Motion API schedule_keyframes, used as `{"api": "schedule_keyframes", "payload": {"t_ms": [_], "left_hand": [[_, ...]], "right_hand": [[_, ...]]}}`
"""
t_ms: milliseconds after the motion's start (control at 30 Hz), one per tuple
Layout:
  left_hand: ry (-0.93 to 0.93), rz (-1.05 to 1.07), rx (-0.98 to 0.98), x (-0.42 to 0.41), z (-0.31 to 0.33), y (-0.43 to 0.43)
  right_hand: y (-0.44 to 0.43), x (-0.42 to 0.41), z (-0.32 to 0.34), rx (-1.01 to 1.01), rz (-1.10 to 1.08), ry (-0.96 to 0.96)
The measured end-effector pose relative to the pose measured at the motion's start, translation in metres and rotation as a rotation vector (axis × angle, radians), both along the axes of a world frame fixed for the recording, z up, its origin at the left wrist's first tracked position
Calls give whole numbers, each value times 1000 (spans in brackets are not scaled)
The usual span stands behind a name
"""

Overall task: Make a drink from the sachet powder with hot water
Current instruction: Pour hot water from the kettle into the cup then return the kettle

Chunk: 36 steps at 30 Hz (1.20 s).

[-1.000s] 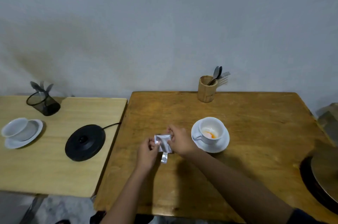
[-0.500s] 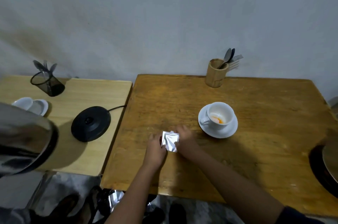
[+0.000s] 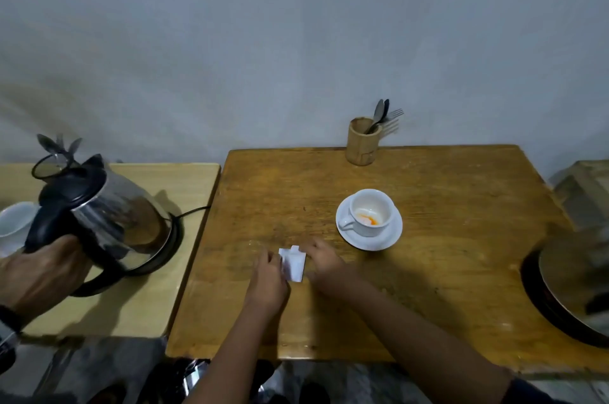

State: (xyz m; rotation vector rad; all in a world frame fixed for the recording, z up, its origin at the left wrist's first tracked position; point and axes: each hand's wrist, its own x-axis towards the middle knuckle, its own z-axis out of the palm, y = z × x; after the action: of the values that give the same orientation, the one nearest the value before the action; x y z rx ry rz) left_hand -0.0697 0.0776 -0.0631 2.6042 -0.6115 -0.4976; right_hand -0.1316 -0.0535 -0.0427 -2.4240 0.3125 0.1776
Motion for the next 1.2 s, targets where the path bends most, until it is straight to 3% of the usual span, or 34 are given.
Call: {"api": "schedule_keyframes", "payload": {"t_ms": [200, 400, 533, 700, 833, 933, 1067, 1200], "left_hand": [[-124, -100, 72, 3, 24, -36], [-74, -187, -147, -4, 49, -100], [52, -105, -287, -17, 51, -133], [71, 71, -395, -26, 39, -149], [80, 109, -440, -27, 34, -152], [97, 123, -449, -31, 32, -154], [113, 162, -431, -34, 34, -155], [116, 174, -427, -33, 30, -156]], "right_hand": [[-47, -30, 72, 3, -181, -279], [-157, -115, 174, -179, -686, -769], [-203, -201, 207, -320, -1032, -820], [-224, -291, 190, -353, -1410, -795], [-220, -327, 154, -159, -1739, -816], [-219, -336, 135, 183, -1977, -867], [-212, -339, 106, 517, -1999, -747], [-210, -337, 101, 653, -1992, -835]]}}
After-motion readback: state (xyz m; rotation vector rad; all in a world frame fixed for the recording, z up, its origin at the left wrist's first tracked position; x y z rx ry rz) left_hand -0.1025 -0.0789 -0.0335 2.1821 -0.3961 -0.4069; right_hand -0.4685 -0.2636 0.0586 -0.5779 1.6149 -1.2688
